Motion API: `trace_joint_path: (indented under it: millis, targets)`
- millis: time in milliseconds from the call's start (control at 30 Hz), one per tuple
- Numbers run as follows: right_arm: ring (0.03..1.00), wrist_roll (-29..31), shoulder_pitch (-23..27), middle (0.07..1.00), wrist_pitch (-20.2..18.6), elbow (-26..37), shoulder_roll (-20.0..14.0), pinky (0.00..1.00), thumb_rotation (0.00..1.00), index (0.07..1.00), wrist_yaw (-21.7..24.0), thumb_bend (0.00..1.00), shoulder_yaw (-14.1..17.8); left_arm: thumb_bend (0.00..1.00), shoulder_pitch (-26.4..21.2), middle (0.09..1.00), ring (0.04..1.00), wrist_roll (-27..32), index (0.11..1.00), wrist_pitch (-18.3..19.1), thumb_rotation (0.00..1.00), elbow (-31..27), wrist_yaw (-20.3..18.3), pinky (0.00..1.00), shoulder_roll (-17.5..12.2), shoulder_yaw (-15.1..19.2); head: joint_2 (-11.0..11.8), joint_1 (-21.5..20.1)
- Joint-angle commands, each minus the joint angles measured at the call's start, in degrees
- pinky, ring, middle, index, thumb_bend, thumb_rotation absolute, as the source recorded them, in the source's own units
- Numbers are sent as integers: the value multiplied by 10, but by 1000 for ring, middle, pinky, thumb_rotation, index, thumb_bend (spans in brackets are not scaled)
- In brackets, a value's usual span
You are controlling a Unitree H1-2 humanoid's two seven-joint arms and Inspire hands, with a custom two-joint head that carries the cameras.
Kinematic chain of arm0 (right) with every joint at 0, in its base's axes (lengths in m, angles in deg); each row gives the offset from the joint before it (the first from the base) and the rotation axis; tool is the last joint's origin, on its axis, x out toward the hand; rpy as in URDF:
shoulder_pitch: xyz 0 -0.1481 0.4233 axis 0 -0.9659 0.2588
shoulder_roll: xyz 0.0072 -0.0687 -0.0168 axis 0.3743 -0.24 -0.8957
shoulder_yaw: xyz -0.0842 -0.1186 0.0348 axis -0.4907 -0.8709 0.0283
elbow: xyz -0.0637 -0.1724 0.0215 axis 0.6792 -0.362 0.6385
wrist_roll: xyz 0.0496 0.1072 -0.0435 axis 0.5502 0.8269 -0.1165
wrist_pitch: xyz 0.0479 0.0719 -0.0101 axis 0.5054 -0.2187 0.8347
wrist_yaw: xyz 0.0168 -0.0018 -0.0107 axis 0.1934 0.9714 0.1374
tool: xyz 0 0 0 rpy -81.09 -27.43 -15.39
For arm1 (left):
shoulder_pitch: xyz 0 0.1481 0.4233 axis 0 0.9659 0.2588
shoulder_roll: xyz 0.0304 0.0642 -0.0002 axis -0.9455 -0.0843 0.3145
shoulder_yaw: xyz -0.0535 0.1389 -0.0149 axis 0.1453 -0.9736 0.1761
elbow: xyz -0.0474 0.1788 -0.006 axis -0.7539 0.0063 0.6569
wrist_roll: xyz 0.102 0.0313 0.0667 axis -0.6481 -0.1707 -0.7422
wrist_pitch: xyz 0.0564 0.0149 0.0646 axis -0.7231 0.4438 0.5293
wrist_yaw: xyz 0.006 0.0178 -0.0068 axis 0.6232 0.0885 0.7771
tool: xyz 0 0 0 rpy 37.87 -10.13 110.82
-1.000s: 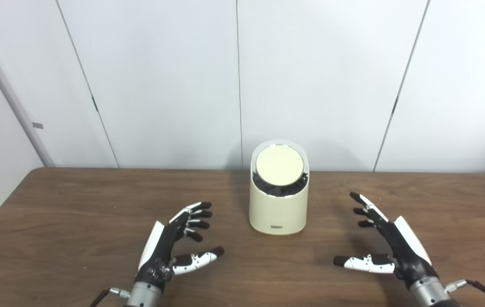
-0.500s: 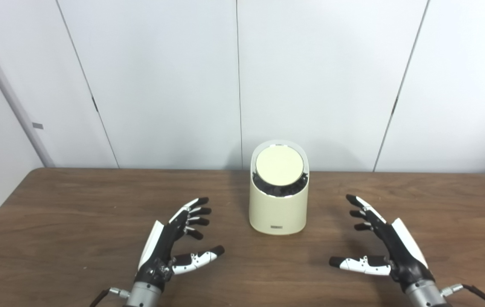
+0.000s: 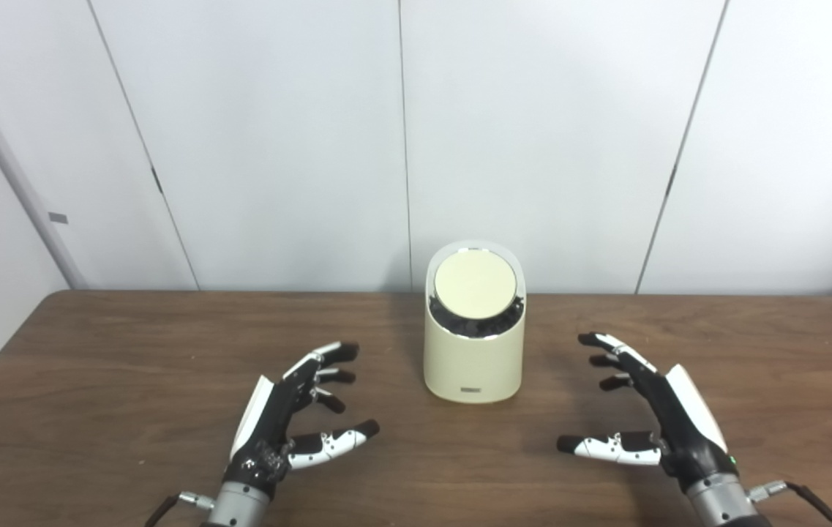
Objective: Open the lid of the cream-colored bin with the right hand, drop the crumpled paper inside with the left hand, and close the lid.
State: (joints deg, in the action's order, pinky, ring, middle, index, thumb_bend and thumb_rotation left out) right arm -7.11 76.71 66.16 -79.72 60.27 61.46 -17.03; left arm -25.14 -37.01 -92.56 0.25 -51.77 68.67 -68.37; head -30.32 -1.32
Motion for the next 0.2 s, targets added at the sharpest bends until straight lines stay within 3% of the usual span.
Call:
trace_joint_path:
  millis: [0,67,167]
  targets:
    - [834,0,13,882,17,19,4,703,168,810,-19,803,5,697,-13,834,678,-1,825,-15,7,-18,5,466,-3,3,-1,0]
    - [787,-7,12,828,15,20,9,649,77,747,-26,762,4,694,-15,783,631,1,766,-22,1,-15,3,436,-4,2,-1,0]
    - [831,-9,13,899,8,14,4,687,176,850,-22,816,1,730,-16,864,710,3,844,-25,17,-14,-5,520,-9,-1,-1,-1]
